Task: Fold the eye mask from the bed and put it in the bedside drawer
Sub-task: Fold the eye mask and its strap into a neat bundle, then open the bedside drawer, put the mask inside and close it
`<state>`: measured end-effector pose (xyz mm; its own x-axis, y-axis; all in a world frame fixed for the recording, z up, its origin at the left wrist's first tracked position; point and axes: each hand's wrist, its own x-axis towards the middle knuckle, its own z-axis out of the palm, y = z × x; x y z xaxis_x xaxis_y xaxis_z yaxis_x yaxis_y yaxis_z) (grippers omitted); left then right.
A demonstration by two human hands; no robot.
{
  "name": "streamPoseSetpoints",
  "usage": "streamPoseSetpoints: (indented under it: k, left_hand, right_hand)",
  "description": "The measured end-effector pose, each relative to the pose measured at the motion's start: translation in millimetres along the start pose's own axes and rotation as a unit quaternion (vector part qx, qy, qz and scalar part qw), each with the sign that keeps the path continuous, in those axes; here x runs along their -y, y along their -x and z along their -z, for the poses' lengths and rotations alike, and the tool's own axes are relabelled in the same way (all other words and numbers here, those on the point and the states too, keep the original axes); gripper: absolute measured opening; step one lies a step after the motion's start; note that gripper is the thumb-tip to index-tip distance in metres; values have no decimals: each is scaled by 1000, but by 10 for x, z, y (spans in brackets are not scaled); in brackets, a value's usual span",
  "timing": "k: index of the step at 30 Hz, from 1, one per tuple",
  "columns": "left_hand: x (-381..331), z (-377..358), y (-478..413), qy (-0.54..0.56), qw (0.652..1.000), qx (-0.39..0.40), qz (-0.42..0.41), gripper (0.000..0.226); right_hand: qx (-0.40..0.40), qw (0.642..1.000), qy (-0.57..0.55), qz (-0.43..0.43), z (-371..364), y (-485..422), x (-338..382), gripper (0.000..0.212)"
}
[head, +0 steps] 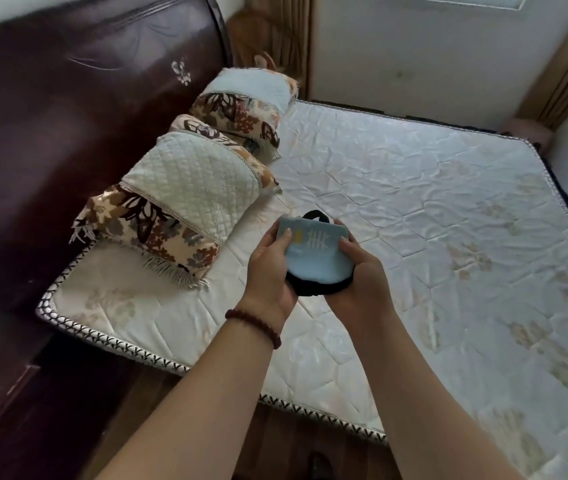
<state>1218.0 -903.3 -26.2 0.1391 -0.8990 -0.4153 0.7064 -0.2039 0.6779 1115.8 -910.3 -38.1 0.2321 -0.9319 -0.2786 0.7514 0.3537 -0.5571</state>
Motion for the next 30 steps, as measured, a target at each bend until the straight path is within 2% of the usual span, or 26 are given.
streamPoseSetpoints:
  k: [4, 7, 13, 20, 26, 30]
  left_hand:
    - [-60, 43, -15, 57, 997, -43, -29, 27]
    - [-105, 123, 13, 91, 991, -81, -48, 35]
    - [-204, 415, 154, 117, 976, -148, -109, 31]
    - [-442, 910, 398, 149, 948, -220, -176, 21]
    - [-728, 1431, 623, 169, 933, -256, -189, 32]
    - [-927, 1737, 737, 177, 925, -277, -192, 32]
  right_hand:
    - [62, 997, 13, -53, -31, -187, -29, 30]
    - [90, 990, 35, -99, -74, -301, -100, 28]
    - [183, 963, 83, -180, -264, -392, -366, 23]
    - [184, 943, 116, -253, -571, -347, -915, 24]
    - [241, 920, 128, -283, -919, -259, -1478, 30]
    - [237, 912, 132, -307, -1136, -199, -1822, 29]
